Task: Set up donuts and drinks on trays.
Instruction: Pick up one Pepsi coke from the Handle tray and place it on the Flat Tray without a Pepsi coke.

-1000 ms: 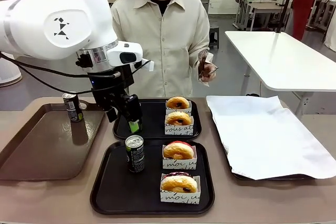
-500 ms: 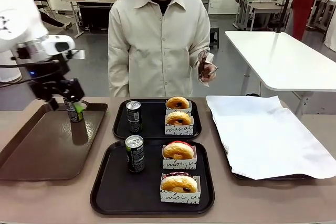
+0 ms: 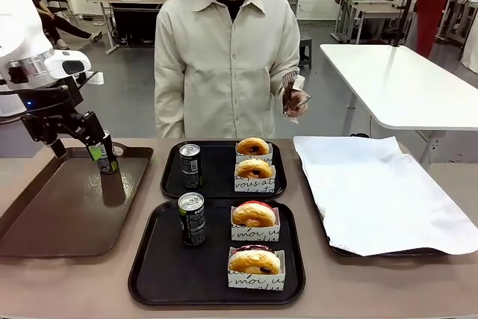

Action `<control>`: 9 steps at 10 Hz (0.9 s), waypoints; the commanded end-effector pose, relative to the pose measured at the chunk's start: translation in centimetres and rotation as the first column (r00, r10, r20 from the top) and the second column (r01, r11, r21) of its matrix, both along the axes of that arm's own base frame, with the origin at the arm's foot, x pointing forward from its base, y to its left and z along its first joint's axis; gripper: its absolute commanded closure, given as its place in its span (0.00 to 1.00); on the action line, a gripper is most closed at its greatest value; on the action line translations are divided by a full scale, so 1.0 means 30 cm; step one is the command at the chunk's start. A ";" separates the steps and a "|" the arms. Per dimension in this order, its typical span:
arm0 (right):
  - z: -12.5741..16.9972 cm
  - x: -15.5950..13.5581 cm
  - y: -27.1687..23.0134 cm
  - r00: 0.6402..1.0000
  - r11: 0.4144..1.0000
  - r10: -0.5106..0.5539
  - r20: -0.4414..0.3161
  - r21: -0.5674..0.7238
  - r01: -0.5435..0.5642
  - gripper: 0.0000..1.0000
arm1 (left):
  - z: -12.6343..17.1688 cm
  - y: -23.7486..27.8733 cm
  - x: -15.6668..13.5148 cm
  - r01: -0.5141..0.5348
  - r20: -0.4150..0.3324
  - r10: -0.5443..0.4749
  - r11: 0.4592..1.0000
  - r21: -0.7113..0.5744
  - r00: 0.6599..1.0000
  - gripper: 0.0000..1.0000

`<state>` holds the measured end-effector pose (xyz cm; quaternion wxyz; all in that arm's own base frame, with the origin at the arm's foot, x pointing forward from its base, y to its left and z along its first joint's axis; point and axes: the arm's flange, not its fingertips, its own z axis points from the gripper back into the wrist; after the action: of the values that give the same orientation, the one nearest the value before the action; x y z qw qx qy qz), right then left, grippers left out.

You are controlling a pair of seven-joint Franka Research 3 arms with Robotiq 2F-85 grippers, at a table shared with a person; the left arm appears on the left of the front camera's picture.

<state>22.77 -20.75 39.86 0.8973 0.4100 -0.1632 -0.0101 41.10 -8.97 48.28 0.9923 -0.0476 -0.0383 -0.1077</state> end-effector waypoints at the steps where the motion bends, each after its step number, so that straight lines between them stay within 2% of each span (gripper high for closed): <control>1: -0.006 0.008 0.001 1.000 1.000 0.000 0.027 0.024 0.000 0.00 | 0.000 -0.003 0.011 0.005 0.010 -0.005 1.000 -0.019 1.000 0.09; 3: -0.006 0.008 0.001 1.000 1.000 0.000 0.027 0.024 0.000 0.00 | 0.000 -0.001 0.001 0.000 0.000 0.000 1.000 0.000 1.000 0.09; 4: -0.006 0.008 0.001 1.000 1.000 0.000 0.027 0.024 0.000 0.00 | -0.024 0.070 0.054 -0.033 -0.199 -0.005 0.982 -0.188 0.980 0.09; 5: -0.006 0.008 0.001 1.000 1.000 0.000 0.027 0.024 0.000 0.00 | -0.040 0.138 0.062 -0.086 -0.291 -0.018 0.937 -0.340 0.957 0.09; 7: -0.006 0.008 0.001 1.000 1.000 0.000 0.027 0.024 0.000 0.00 | -0.045 0.288 0.081 -0.205 -0.398 -0.027 0.823 -0.529 0.917 0.09; 8: -0.006 0.008 0.001 1.000 1.000 0.000 0.027 0.024 0.000 0.00 | -0.050 0.393 0.106 -0.245 -0.424 -0.063 0.737 -0.630 0.904 0.09; 9: -0.006 0.008 0.001 1.000 1.000 0.000 0.027 0.024 0.000 0.00 | -0.057 0.494 0.104 -0.269 -0.412 -0.098 0.619 -0.738 0.906 0.09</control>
<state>22.76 -20.77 39.88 0.8973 0.4100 -0.1635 -0.0103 42.75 3.64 46.31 0.8938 -0.4267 0.1313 -0.0429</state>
